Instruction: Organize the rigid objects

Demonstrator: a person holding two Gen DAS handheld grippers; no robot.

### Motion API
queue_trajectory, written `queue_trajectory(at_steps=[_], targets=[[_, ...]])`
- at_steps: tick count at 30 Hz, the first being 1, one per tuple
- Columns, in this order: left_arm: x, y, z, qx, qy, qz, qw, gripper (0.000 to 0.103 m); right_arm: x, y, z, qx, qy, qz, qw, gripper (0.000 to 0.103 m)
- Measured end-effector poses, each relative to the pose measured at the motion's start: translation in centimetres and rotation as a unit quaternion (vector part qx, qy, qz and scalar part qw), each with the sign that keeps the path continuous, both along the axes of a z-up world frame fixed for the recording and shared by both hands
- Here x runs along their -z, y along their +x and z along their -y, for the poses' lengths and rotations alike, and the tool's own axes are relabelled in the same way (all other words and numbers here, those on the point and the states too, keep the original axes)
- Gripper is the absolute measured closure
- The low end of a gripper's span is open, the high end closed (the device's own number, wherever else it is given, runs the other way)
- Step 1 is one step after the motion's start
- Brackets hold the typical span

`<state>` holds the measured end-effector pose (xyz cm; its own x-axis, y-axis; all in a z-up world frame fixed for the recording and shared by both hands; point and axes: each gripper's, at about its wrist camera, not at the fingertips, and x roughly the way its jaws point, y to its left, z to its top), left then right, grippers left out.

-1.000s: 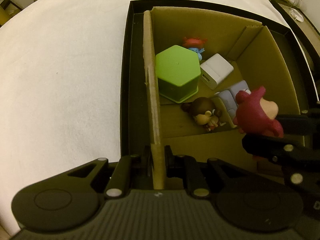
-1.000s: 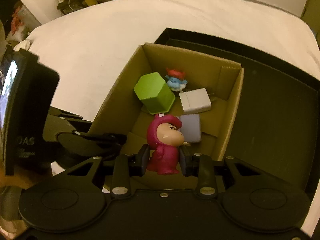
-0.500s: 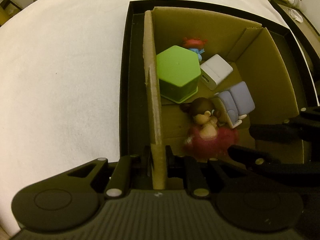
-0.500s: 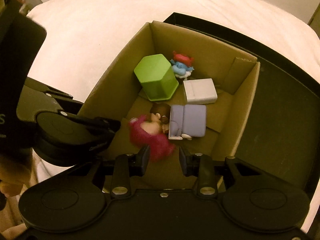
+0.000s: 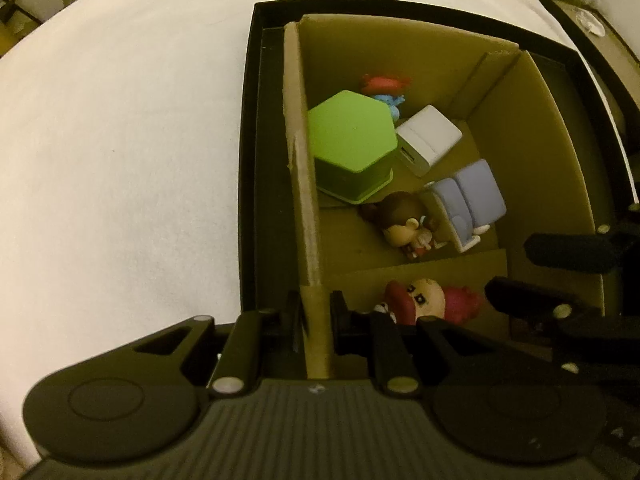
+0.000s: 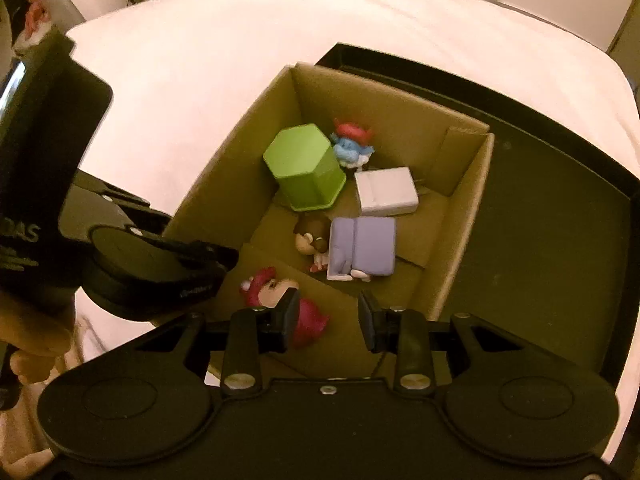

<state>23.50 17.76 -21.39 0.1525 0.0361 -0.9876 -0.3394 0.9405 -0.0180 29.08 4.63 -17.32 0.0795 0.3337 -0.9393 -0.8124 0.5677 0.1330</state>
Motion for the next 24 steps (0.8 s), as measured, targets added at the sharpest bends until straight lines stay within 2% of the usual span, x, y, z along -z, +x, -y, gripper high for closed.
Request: queue_trajectory(at_steps=[7,16,21,23,24], targets=[[-2.5,-0.1,0.0,-0.001,0.002,0.013,0.9999,0.089,-2.2,0.5,1.6,0.017,0.030,0.002,0.999,0.063],[-7.9,-1.5,1.0,-0.003,0.004,0.069,0.9976,0.089,-6.2,1.4,5.9,0.069,0.079,0.023,0.994,0.047],[-10.4,-2.6,2.4,0.003,0.008,0.090,0.9959,0.088,-7.8,1.1,7.8,0.085,0.096,0.032,0.991,0.041],[-11.6,-3.3,2.8,0.004,0.012,0.099,0.9950,0.088,-8.5,0.9,8.6,0.089,0.101,0.038,0.990,0.035],[-12.0,-3.6,3.1,0.004,0.013,0.103,0.9946,0.086,-8.7,0.8,9.0,0.092,0.104,0.041,0.989,0.028]])
